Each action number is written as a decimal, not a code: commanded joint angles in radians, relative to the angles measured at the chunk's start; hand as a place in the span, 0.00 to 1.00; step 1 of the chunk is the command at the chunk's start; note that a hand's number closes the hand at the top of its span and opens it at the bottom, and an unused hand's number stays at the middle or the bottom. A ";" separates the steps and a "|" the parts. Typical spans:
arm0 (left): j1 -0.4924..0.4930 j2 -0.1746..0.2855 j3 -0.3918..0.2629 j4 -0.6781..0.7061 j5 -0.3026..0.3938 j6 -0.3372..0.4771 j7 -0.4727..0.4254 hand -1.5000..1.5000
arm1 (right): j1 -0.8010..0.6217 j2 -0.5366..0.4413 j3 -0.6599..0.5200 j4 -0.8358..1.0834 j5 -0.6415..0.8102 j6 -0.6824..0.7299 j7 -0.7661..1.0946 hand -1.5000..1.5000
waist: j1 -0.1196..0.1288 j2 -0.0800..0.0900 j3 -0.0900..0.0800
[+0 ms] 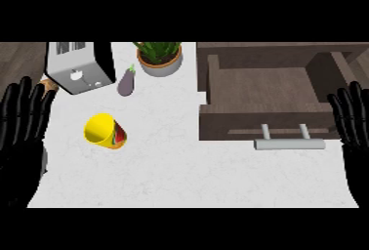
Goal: Pick up the cup, place it into the drawer and close the drawer
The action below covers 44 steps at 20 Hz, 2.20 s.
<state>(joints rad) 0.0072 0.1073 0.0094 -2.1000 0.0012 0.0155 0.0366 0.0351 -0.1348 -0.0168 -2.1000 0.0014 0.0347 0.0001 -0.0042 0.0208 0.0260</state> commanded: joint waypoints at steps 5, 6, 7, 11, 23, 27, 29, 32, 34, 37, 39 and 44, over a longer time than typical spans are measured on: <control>-0.090 0.162 0.008 0.088 0.381 -0.403 -0.074 0.00 | -0.060 0.031 0.018 0.000 -0.010 -0.014 -0.010 0.00 | -0.007 -0.018 -0.030; -0.095 0.186 -0.005 0.104 0.423 -0.472 -0.094 0.00 | -0.042 0.022 0.011 0.007 -0.025 0.007 -0.044 0.00 | -0.019 -0.016 -0.030; -0.054 0.145 0.006 0.200 0.519 -0.430 0.031 0.00 | -0.032 0.012 0.079 0.053 -0.029 0.054 0.033 0.00 | -0.003 -0.004 -0.030; -0.146 0.269 0.146 0.440 0.725 -0.594 0.027 0.00 | -0.088 -0.014 0.060 0.057 -0.057 0.069 0.102 0.00 | -0.011 -0.009 -0.029; -0.364 0.292 0.178 1.021 0.417 -0.791 -0.195 0.00 | -0.234 0.007 0.017 0.185 -0.061 0.059 0.094 0.00 | -0.004 -0.018 -0.027; -0.416 0.313 0.196 1.237 0.258 -0.823 -0.385 0.00 | -0.220 -0.023 -0.013 0.214 -0.084 0.110 0.047 0.00 | -0.014 -0.014 -0.028; -0.452 0.327 0.193 1.309 0.229 -0.827 -0.420 0.00 | -0.305 -0.053 -0.073 0.264 -0.123 0.116 0.082 0.00 | -0.009 -0.015 -0.027; -0.469 0.329 0.176 1.419 0.122 -0.778 -0.539 0.00 | -0.279 -0.047 -0.064 0.260 -0.106 0.120 0.055 0.00 | -0.011 -0.015 -0.027; -0.458 0.299 0.143 1.462 0.056 -0.729 -0.620 0.00 | -0.309 -0.025 -0.026 0.237 -0.059 0.083 0.087 0.00 | -0.010 -0.015 -0.028; -0.480 0.302 0.128 1.579 0.015 -0.731 -0.719 0.00 | -0.322 -0.053 -0.076 0.311 -0.115 0.131 0.055 0.00 | -0.014 -0.013 -0.028; -0.530 0.294 0.122 1.648 -0.005 -0.699 -0.719 0.00 | -0.246 -0.055 -0.062 0.195 -0.120 0.136 0.100 0.00 | -0.021 -0.015 -0.028; -0.509 0.336 0.101 1.741 -0.060 -0.687 -0.887 0.00 | -0.334 -0.026 -0.047 0.256 -0.084 0.093 0.090 0.00 | -0.028 -0.005 -0.031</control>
<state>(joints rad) -0.5117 0.4254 0.1285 -0.4353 -0.0105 -0.5962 -0.6596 -0.2689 -0.1715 -0.0673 -1.8561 -0.0914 0.1415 0.0892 -0.0276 0.0113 -0.0033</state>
